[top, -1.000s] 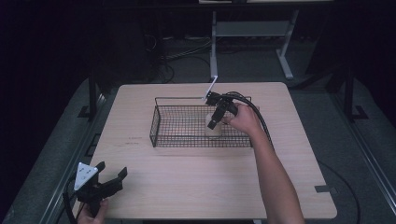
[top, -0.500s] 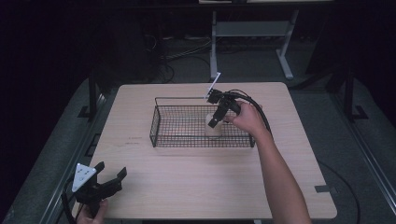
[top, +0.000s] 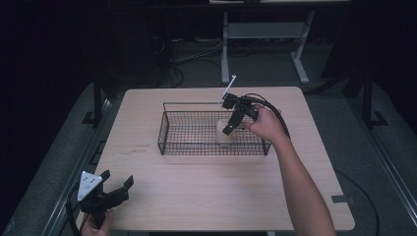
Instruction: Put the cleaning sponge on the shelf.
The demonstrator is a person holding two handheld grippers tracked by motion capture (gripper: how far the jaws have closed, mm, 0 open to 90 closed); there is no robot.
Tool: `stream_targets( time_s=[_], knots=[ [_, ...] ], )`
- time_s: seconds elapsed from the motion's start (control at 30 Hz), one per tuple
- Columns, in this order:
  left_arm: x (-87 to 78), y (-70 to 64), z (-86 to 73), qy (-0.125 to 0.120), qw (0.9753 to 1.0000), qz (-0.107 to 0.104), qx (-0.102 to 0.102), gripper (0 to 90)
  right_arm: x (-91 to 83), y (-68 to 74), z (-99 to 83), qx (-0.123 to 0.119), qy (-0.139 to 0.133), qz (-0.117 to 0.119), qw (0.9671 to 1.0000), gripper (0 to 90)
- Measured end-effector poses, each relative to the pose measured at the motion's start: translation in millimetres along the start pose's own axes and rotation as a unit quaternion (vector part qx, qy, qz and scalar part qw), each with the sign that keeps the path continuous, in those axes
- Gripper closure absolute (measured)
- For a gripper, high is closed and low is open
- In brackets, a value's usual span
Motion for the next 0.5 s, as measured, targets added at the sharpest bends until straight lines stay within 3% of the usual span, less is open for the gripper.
stream_targets(
  time_s=[0.17,0.5],
  knots=[
    [0.3,-2.0,-0.1,0.0,1.0,-0.001,0.003,13.8,-6.9,2.8,-0.5,0.002,-0.006,0.0,1.0,14.6],
    [0.8,-2.0,-0.1,0.002,1.0,-0.002,0.003,13.8,-13.1,15.8,-1.9,-0.02,-0.005,0.0,0.9998,14.6]
  ],
)
Point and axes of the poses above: each handheld gripper's, and its own axes: x roughly forward along the jaws, z roughly out of its top, y roughly to its left, the point moved 1 cm from there along x, roughly forward along the jaws, and after that the axes turned 12 degrees about -y, right-handed, at the moved point
